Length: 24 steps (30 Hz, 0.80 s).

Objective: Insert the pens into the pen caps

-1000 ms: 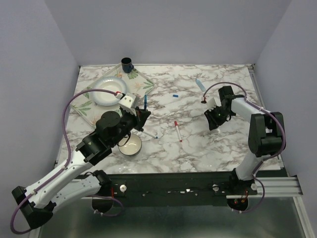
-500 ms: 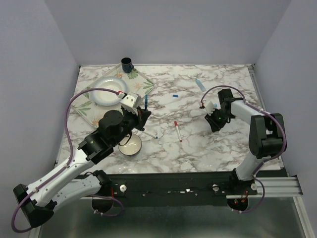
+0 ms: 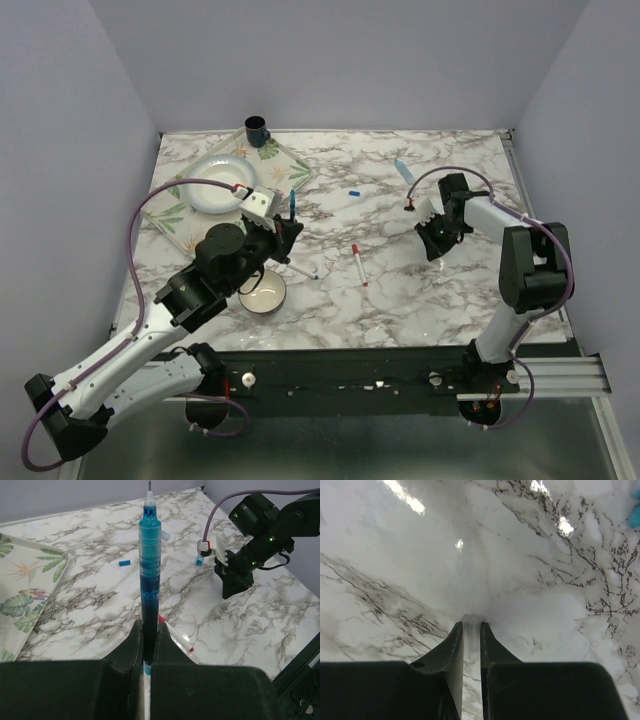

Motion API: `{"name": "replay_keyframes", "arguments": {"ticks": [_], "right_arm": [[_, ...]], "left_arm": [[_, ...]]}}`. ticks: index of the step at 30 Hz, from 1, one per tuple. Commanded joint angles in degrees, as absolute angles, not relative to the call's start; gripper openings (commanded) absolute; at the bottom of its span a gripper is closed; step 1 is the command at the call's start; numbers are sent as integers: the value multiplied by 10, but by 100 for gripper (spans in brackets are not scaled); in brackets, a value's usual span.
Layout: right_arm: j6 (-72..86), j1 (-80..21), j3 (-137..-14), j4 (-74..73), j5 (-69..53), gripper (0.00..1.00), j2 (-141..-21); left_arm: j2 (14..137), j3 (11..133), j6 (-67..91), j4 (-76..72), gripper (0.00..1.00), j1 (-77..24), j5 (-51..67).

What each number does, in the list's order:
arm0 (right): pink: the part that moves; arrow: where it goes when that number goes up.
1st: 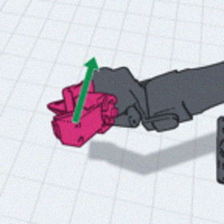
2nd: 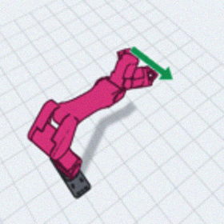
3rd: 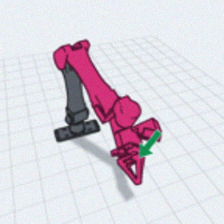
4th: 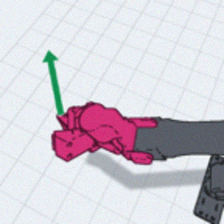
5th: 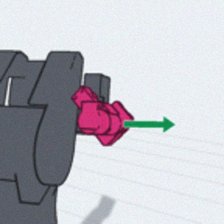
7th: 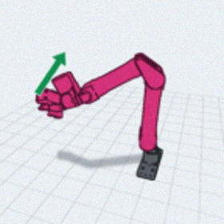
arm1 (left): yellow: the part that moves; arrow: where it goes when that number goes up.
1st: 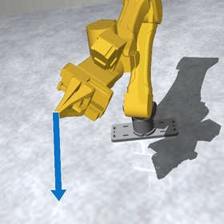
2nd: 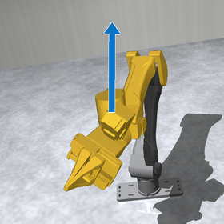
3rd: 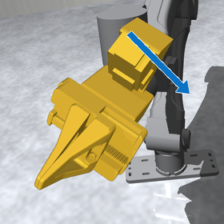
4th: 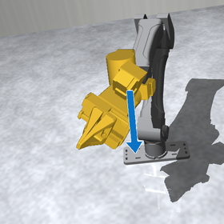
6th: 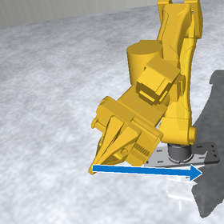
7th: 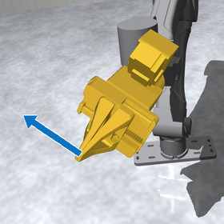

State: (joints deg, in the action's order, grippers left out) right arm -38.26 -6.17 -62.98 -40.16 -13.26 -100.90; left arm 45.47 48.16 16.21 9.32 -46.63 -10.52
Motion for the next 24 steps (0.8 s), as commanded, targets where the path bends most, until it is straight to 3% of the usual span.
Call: {"name": "replay_keyframes", "arguments": {"ticks": [1,4,8,13,17,21,24], "right_arm": [[-295,-59,-695,-417,-215,1,-1018],[-220,-59,-701,-397,-265,1,-976],[-86,-60,-659,-301,-230,1,-898],[77,-61,-671,-302,-288,1,-863],[218,-67,-623,-193,-396,1,-800],[388,-109,-542,-40,-360,1,-678],[456,-142,-534,16,-332,1,-646]], "left_arm": [[461,483,146,90,0,-466,-127],[472,489,140,97,0,-465,-140],[483,485,141,90,0,-464,-127],[508,491,134,89,0,-464,-72],[527,490,142,74,0,-464,29],[553,481,185,19,0,-464,191],[566,470,228,-23,0,-464,239]]}}
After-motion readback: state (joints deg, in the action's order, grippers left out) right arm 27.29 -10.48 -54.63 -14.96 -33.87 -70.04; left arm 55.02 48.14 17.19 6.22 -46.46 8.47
